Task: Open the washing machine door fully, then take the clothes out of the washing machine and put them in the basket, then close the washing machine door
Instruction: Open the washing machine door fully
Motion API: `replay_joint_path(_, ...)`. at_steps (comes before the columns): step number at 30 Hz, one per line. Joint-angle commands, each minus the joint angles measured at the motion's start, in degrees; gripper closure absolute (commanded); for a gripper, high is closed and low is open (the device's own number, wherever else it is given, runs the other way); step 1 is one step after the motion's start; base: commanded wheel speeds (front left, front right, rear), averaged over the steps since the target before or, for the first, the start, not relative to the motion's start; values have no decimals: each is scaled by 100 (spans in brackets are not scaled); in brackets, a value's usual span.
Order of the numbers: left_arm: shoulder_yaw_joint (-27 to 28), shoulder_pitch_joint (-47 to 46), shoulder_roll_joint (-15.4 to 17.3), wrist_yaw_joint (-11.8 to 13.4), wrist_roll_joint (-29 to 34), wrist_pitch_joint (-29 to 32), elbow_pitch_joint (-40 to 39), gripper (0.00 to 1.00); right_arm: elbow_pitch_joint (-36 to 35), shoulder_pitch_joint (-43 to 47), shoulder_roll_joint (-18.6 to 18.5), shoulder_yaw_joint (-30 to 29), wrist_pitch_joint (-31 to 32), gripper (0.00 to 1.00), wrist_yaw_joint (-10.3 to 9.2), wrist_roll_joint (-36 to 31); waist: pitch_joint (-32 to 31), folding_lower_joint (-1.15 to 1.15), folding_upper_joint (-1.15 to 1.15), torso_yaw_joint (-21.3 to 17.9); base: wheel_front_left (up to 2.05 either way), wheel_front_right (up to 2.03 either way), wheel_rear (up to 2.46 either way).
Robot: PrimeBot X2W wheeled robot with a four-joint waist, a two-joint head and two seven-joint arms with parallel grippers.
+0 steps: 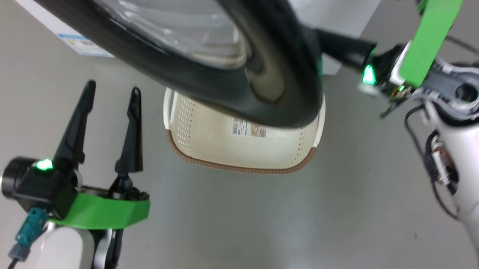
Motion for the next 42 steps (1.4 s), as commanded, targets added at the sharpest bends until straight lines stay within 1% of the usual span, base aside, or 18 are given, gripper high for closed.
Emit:
replay_joint_path(1,188,134,115,28,-62,-28,-101,0,-240,200,169,70,53,100,30,-84,-155,0,0,67,0,0,0)
replay_joint_path(9,214,369,115,-27,-162,-28,53,0,-442,904,424,262,294,100,30,-221,-666,0,0,288,0,0,0)
replay_joint_path(17,233,671,115,-22,-212,-28,267,0,-230,1322,560,274,629,100,30,-174,-1231,0,0,606,0,0,0)
replay_joint_path(24,214,903,115,-29,-251,-28,426,0,-55,1607,712,238,802,100,30,-163,-1644,0,0,971,0,0,0)
replay_joint_path(25,214,903,115,-29,-251,-28,426,0,-55,1607,712,238,802,100,30,-163,-1644,0,0,971,0,0,0)
replay_joint_path(42,155,1135,115,-83,-345,-28,620,0,408,1811,966,314,865,100,30,-286,-2021,0,0,1925,0,0,0)
